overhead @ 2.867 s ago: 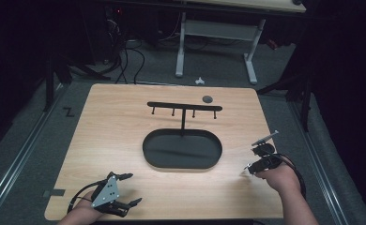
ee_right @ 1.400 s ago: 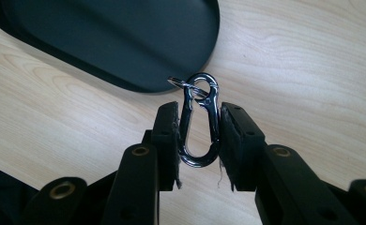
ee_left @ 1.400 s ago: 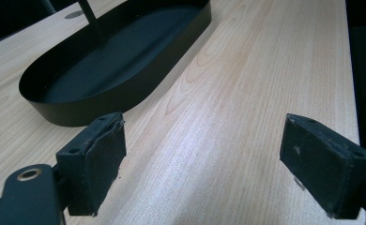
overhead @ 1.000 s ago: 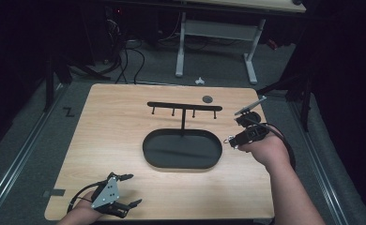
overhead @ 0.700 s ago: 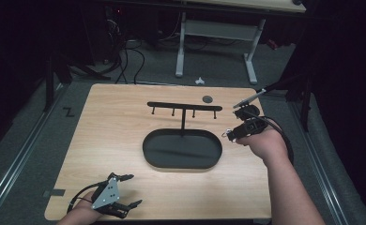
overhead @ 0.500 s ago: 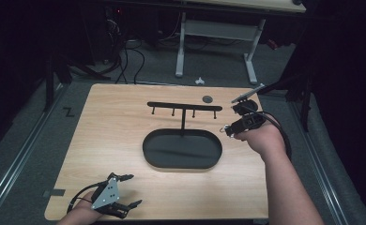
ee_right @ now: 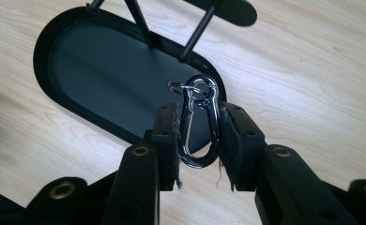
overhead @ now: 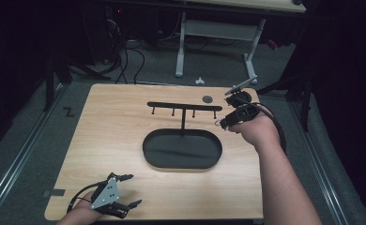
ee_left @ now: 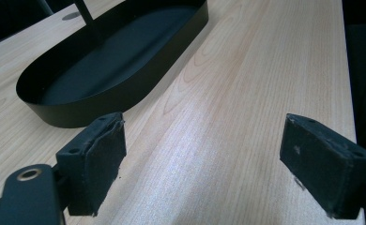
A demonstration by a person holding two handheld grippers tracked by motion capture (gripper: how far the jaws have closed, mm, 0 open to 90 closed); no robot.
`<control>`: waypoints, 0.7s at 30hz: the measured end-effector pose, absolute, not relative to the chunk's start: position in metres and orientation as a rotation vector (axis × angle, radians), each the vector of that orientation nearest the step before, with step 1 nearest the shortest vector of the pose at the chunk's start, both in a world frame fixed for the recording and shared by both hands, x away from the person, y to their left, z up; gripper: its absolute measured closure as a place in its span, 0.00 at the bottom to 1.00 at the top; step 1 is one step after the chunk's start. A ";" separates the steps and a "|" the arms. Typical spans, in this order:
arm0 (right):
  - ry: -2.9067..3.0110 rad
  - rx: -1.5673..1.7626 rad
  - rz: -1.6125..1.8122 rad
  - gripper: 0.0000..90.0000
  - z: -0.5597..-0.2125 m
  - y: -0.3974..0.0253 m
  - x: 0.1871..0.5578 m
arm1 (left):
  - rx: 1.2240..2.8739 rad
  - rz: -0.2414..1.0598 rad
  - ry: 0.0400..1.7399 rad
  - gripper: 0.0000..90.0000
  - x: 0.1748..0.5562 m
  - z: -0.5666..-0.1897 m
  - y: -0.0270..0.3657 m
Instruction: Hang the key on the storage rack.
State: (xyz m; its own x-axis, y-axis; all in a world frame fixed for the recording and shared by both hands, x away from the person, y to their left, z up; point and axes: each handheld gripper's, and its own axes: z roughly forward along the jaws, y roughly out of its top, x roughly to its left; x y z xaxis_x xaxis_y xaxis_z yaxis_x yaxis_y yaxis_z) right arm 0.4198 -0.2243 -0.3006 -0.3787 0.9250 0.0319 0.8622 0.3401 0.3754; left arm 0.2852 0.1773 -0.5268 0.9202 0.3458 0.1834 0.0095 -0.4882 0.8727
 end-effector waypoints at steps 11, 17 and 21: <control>2.400 1.637 0.486 0.77 -0.298 -0.219 0.435 | 2.049 0.411 0.252 0.17 0.285 -0.527 0.177; 2.363 1.682 0.506 0.76 -0.303 -0.223 0.444 | 2.048 0.407 0.252 0.17 0.286 -0.527 0.178; 2.346 1.708 0.504 0.76 -0.309 -0.226 0.449 | 2.049 0.409 0.249 0.17 0.285 -0.527 0.178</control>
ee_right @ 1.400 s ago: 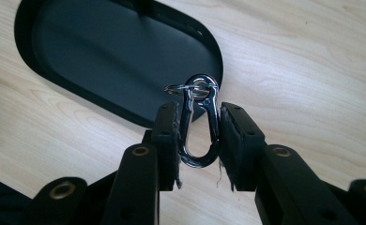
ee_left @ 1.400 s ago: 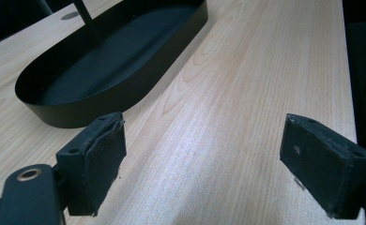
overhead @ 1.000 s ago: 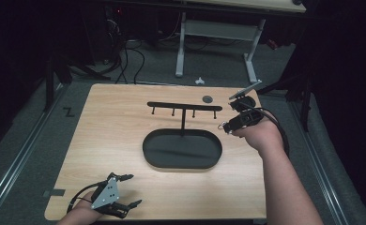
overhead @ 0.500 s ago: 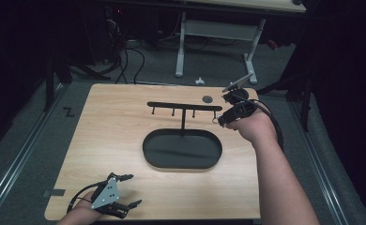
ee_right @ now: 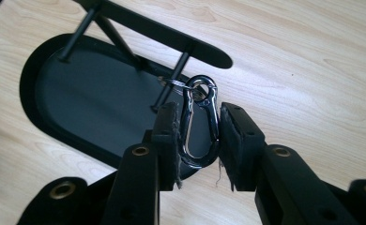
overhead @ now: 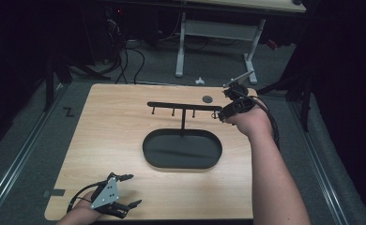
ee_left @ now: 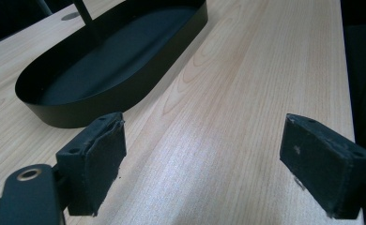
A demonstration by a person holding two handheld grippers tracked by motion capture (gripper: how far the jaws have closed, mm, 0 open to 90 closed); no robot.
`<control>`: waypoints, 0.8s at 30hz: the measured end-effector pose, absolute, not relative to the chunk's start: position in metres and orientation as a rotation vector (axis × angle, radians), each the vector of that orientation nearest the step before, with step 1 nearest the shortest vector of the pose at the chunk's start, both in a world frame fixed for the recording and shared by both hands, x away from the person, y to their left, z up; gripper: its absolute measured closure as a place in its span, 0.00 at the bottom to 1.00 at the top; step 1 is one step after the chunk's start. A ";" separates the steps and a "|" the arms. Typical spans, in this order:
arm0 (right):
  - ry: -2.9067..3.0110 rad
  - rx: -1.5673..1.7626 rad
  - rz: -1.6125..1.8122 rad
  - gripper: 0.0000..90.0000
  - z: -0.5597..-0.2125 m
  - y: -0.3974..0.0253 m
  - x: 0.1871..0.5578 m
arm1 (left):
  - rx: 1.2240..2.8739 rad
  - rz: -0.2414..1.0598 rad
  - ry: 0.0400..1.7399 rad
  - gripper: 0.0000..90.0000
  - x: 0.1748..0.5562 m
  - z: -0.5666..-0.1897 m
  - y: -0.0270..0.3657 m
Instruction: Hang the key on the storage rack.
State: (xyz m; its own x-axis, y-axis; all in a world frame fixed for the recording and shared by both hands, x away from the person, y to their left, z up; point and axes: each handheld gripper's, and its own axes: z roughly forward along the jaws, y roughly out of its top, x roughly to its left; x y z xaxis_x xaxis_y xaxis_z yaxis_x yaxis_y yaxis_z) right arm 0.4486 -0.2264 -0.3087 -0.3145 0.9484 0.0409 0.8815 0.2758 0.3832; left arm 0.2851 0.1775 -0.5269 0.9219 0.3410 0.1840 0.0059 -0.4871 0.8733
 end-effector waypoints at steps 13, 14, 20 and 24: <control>2.319 1.736 0.510 0.74 -0.320 -0.228 0.453 | 2.049 0.412 0.248 0.17 0.285 -0.527 0.177; 2.316 1.735 0.511 0.73 -0.320 -0.228 0.453 | 2.051 0.411 0.248 0.17 0.285 -0.527 0.178; 2.322 1.727 0.510 0.71 -0.319 -0.227 0.452 | 2.049 0.411 0.249 0.17 0.285 -0.527 0.178; 2.317 1.728 0.505 0.70 -0.319 -0.226 0.450 | 2.049 0.411 0.248 0.17 0.285 -0.527 0.177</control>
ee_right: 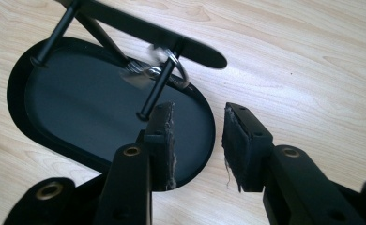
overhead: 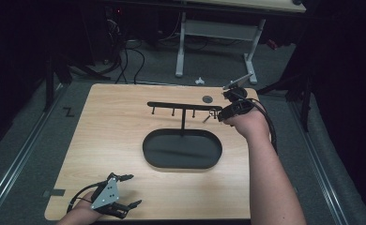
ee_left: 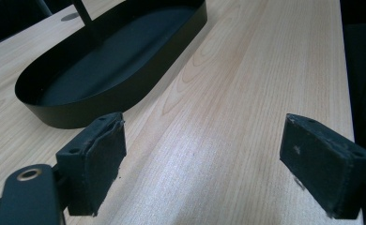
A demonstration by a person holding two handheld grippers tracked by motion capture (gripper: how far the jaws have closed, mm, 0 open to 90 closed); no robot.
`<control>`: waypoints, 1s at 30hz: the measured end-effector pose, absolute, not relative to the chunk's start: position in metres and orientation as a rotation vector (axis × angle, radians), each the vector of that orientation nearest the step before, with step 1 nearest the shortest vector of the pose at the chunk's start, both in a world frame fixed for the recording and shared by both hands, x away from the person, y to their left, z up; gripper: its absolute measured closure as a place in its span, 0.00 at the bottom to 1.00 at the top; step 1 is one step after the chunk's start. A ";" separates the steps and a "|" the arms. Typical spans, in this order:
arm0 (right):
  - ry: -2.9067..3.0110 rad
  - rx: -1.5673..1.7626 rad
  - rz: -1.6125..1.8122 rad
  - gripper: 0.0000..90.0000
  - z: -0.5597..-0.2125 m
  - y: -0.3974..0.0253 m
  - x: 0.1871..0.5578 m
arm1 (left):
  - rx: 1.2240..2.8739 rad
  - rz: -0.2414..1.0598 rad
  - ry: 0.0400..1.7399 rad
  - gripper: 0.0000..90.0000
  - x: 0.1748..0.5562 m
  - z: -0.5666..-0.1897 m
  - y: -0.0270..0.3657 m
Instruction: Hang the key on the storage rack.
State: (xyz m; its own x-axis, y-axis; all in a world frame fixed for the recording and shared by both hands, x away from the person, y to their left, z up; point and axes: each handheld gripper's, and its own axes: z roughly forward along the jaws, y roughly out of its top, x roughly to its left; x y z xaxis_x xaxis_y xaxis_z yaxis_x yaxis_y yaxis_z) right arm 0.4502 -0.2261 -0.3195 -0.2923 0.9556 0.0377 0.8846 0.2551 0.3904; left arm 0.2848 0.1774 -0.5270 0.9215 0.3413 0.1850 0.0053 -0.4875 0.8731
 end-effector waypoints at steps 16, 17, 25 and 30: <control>2.321 1.731 0.492 0.64 -0.326 -0.232 0.439 | 2.048 0.413 0.249 0.17 0.285 -0.527 0.177; 2.324 1.730 0.499 0.64 -0.327 -0.233 0.439 | 2.048 0.414 0.251 0.17 0.285 -0.527 0.177; 2.326 1.742 0.509 0.61 -0.336 -0.237 0.434 | 2.047 0.407 0.256 0.17 0.286 -0.527 0.177; 2.323 1.748 0.524 0.53 -0.346 -0.241 0.430 | 2.049 0.412 0.250 0.17 0.285 -0.527 0.176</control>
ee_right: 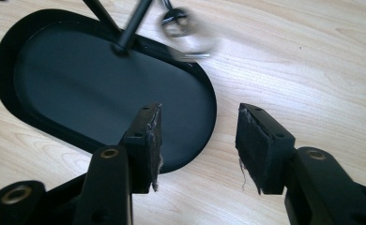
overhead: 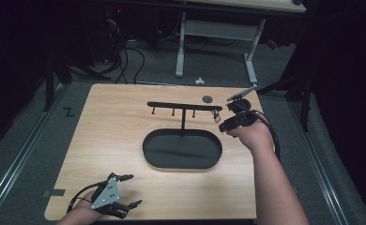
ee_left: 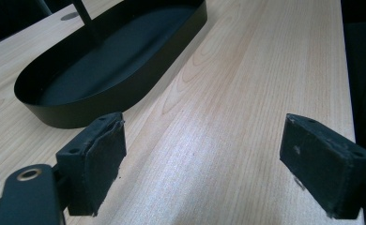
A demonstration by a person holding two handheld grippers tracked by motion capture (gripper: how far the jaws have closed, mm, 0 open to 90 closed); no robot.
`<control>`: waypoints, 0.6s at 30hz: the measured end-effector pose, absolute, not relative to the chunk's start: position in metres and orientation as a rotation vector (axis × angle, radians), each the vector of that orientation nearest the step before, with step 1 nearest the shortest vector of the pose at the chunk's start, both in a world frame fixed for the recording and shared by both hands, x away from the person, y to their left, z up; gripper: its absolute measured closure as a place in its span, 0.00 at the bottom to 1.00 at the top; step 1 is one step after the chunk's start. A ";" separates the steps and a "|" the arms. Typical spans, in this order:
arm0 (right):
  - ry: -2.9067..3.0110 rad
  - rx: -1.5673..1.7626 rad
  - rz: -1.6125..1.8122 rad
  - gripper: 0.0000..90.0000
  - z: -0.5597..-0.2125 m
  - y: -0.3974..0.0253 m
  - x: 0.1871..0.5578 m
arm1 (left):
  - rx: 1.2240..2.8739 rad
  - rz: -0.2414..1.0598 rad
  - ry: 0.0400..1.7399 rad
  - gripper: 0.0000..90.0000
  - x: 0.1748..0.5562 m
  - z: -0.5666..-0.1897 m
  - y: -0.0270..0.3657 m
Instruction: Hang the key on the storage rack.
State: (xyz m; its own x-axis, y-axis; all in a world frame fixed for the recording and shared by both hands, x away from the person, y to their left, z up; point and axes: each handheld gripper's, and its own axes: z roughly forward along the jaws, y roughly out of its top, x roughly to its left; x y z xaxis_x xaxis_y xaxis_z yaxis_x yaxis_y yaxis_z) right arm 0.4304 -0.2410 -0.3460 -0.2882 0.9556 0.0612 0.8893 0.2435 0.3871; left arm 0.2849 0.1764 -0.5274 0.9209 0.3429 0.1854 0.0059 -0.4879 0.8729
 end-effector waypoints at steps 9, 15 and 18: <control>2.297 1.743 0.541 0.41 -0.366 -0.246 0.417 | 2.057 0.414 0.255 0.17 0.285 -0.527 0.175; 2.260 1.723 0.543 0.41 -0.385 -0.248 0.406 | 2.058 0.416 0.261 0.17 0.285 -0.527 0.175; 2.232 1.723 0.551 0.38 -0.394 -0.250 0.401 | 2.057 0.417 0.261 0.17 0.285 -0.528 0.174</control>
State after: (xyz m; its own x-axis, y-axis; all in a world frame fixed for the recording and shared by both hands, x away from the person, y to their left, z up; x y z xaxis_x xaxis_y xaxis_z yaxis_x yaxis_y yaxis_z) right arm 0.4009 -0.2504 -0.3941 -0.2577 0.9660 0.0201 0.8643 0.2212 0.4517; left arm 0.2851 0.1744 -0.5277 0.9178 0.3512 0.1854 0.0136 -0.4944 0.8692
